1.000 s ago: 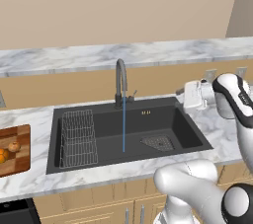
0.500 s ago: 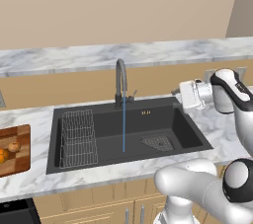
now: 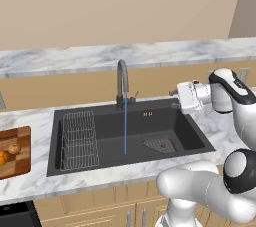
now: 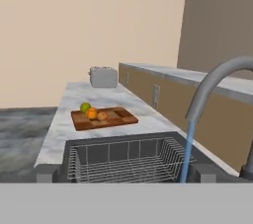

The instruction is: Pick the orange, pear, tangerine from the sink and place them on the cutting board to airdry. Then turn off the sink faucet.

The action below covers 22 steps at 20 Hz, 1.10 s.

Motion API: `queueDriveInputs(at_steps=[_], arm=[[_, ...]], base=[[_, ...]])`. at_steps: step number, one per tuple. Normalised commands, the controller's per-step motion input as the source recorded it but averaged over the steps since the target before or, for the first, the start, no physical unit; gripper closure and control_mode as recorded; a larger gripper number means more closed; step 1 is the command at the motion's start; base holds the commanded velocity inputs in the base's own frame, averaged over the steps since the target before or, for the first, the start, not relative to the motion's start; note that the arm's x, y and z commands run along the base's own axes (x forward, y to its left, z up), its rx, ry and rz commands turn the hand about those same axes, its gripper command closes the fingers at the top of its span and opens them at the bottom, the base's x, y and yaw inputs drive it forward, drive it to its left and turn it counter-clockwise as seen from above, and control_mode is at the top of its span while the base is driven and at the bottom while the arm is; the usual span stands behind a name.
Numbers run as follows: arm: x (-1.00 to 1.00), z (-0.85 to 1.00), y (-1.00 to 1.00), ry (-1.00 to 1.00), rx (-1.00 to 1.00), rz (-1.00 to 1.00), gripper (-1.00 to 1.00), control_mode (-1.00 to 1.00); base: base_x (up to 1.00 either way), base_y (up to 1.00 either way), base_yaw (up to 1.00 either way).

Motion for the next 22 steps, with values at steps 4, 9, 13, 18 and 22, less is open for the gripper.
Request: queueDriveInputs(at_steps=[4, 9, 13, 18, 22], arm=[[0.03, -0.13, 0.26, 0.0, 0.14, -0.09, -1.0, -1.0], [0.2, -0.04, 0.23, 0.0, 0.11, -0.06, -1.0, -1.0], [0.41, -0.11, 0.08, 0.01, 0.06, 0.0, -1.0, -1.0], [0.46, -0.16, 0.0, 0.03, 0.05, 0.0, -1.0, -1.0], [0.43, -0.22, -0.01, 0.05, 0.04, 0.0, -1.0, -1.0]], base=[[0.0, 0.0, 0.0], [0.0, 0.0, 0.0], [0.0, 0.0, 0.0], [0.0, 0.0, 0.0], [0.0, 0.0, 0.0]])
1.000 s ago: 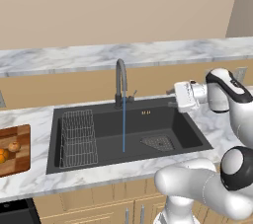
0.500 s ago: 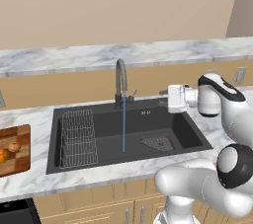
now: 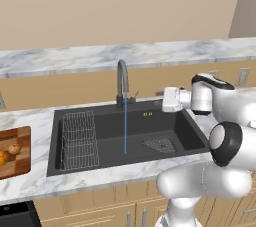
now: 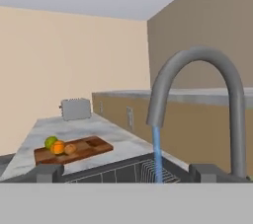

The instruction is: Pick the orange, pear, tangerine from the sink and place them on the cutting board to airdry. Then turn off the sink faucet.

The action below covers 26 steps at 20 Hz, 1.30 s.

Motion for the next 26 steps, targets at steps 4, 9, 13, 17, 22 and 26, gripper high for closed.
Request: queueDriveInputs(at_steps=[4, 9, 13, 17, 22, 26], arm=[[0.53, -0.19, -0.03, 0.08, 0.06, 0.02, -1.0, -1.0], [0.54, -0.13, -0.03, 0.07, 0.07, 0.04, -1.0, -1.0], [0.45, -0.21, -0.08, 0.06, 0.06, 0.05, -1.0, -1.0], [0.42, -0.27, -0.07, 0.05, 0.05, 0.06, -1.0, -1.0], [0.37, -0.26, 0.0, 0.01, 0.02, 0.06, -1.0, -1.0], [0.41, -0.19, 0.0, 0.0, 0.01, 0.07, -1.0, -1.0]], base=[[0.0, 0.0, 0.0], [0.0, 0.0, 0.0], [0.0, 0.0, 0.0], [0.0, 0.0, 0.0], [0.0, 0.0, 0.0], [0.0, 0.0, 0.0]])
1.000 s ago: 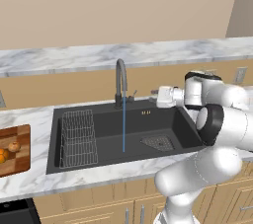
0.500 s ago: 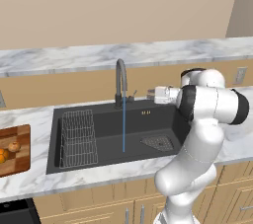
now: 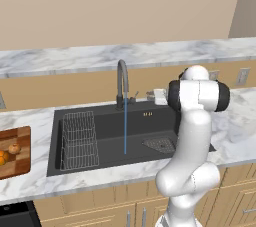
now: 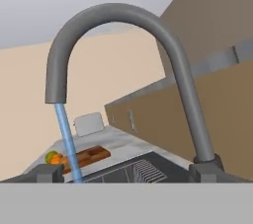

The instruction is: Pick the orange, pear, tangerine from the sink and place them on the cutting board to airdry. Then turn off the sink faucet.

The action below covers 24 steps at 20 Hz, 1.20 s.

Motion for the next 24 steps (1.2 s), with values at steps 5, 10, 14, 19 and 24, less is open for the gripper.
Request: queueDriveInputs(at_steps=[5, 10, 14, 19, 24], arm=[[0.38, -0.25, 0.0, 0.0, 0.0, 0.06, -1.0, -1.0], [0.4, -0.23, 0.01, 0.0, 0.0, 0.05, -1.0, -1.0], [0.41, -0.18, 0.08, 0.0, 0.0, 0.04, -1.0, -1.0], [0.37, -0.2, 0.15, 0.0, 0.0, 0.03, -1.0, -1.0], [0.42, -0.3, 0.18, 0.0, 0.0, 0.01, -1.0, -1.0]], base=[[0.0, 0.0, 0.0], [0.0, 0.0, 0.0], [0.0, 0.0, 0.0], [0.0, 0.0, 0.0], [0.0, 0.0, 0.0]])
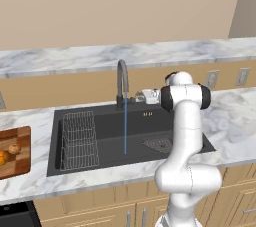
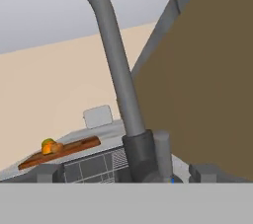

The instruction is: Pick the orange, pear, tangerine from the sink and place them on the cutting board to airdry. Then turn off the sink faucet.

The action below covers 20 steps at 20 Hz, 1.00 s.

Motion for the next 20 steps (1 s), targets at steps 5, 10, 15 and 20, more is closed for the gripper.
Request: queueDriveInputs(at_steps=[5, 10, 15, 20], arm=[[0.47, -0.23, 0.02, 0.0, 0.0, 0.0, -1.0, -1.0], [0.53, -0.06, 0.0, 0.0, 0.0, 0.0, -1.0, -1.0], [0.33, 0.14, 0.18, 0.0, 0.0, 0.02, -1.0, -1.0], [0.34, 0.37, 0.45, -0.01, 0.0, 0.02, -1.0, -1.0]], base=[[0.0, 0.0, 0.0], [0.0, 0.0, 0.0], [0.0, 0.0, 0.0], [0.0, 0.0, 0.0]])
